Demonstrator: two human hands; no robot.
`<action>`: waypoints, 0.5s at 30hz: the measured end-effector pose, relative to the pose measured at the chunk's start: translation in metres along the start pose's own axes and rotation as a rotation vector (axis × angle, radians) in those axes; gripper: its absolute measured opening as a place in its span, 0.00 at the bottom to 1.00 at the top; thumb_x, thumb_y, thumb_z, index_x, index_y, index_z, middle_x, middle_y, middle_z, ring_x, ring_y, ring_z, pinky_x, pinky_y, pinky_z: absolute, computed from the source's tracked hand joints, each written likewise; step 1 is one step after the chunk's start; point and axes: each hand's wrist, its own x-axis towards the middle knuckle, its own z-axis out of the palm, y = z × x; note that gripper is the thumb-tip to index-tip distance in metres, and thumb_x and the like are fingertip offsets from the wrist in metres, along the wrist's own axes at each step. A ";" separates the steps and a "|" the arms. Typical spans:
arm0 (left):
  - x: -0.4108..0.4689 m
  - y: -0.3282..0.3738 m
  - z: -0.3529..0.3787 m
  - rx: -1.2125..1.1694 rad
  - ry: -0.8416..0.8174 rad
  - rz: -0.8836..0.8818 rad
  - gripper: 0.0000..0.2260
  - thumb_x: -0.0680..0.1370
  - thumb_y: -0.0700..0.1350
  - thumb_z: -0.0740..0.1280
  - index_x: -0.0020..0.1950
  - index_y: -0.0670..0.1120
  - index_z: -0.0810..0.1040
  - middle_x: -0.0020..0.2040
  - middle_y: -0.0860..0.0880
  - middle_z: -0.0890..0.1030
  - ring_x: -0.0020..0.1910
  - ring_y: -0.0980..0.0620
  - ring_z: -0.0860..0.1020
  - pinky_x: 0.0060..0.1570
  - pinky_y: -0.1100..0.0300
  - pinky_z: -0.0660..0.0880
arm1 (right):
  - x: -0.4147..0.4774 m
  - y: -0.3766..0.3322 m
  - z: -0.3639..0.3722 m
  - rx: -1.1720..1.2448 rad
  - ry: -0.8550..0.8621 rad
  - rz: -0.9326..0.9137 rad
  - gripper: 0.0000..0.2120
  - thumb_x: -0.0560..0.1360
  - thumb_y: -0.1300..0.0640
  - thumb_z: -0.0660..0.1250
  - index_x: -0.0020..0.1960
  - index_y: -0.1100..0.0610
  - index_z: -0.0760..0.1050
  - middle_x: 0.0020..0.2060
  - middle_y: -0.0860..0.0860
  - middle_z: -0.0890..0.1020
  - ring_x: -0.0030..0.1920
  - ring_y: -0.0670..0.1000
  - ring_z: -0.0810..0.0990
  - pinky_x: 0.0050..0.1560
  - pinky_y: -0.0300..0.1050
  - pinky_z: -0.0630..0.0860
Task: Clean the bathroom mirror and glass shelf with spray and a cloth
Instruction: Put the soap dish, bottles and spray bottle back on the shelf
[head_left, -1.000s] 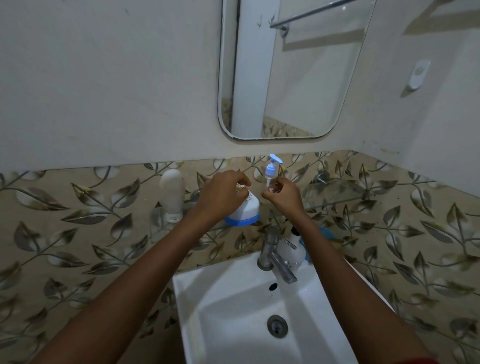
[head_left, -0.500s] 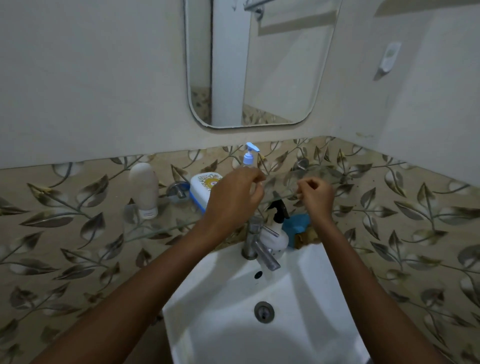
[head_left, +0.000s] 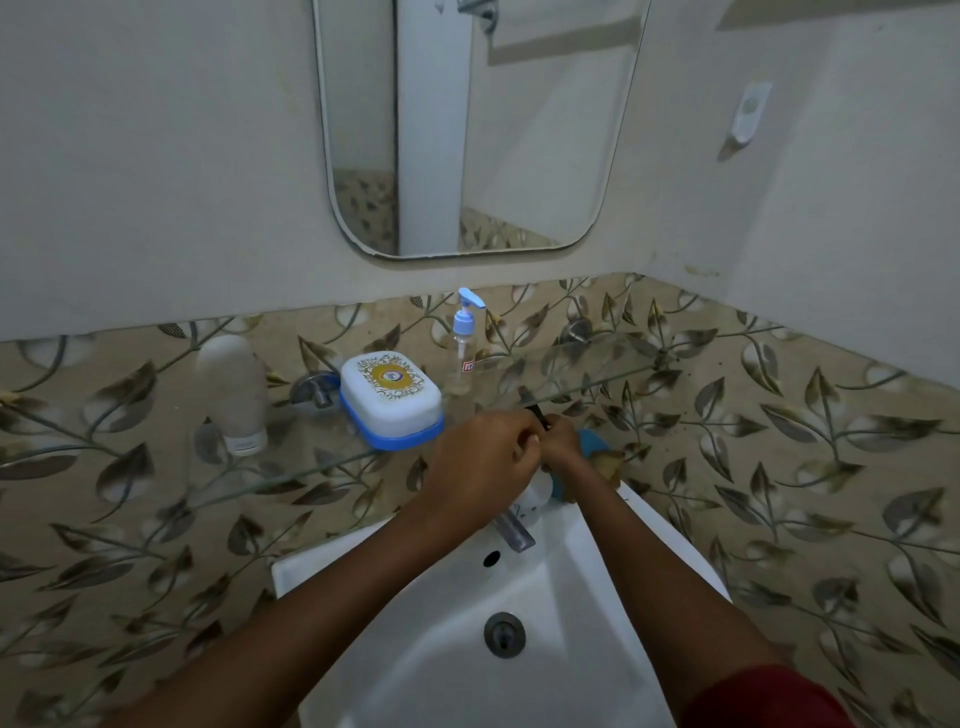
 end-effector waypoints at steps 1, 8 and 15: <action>-0.001 -0.002 -0.001 -0.008 -0.004 -0.010 0.09 0.77 0.45 0.61 0.51 0.46 0.80 0.46 0.49 0.83 0.43 0.53 0.79 0.43 0.57 0.76 | 0.004 0.003 0.001 -0.010 0.004 0.005 0.13 0.75 0.60 0.64 0.56 0.68 0.75 0.44 0.60 0.79 0.43 0.54 0.76 0.30 0.39 0.69; -0.004 -0.005 -0.002 -0.035 -0.009 -0.045 0.09 0.77 0.44 0.61 0.51 0.47 0.80 0.45 0.50 0.83 0.43 0.55 0.79 0.40 0.62 0.73 | 0.001 0.022 0.000 -0.037 0.007 -0.076 0.12 0.76 0.61 0.63 0.58 0.64 0.73 0.46 0.58 0.78 0.49 0.59 0.78 0.39 0.44 0.73; -0.003 -0.003 -0.004 -0.080 -0.043 -0.031 0.08 0.76 0.44 0.62 0.50 0.48 0.80 0.44 0.51 0.83 0.42 0.56 0.79 0.42 0.58 0.76 | -0.037 0.050 -0.018 0.039 0.150 -0.109 0.13 0.76 0.60 0.66 0.59 0.63 0.74 0.47 0.58 0.80 0.49 0.56 0.79 0.46 0.47 0.76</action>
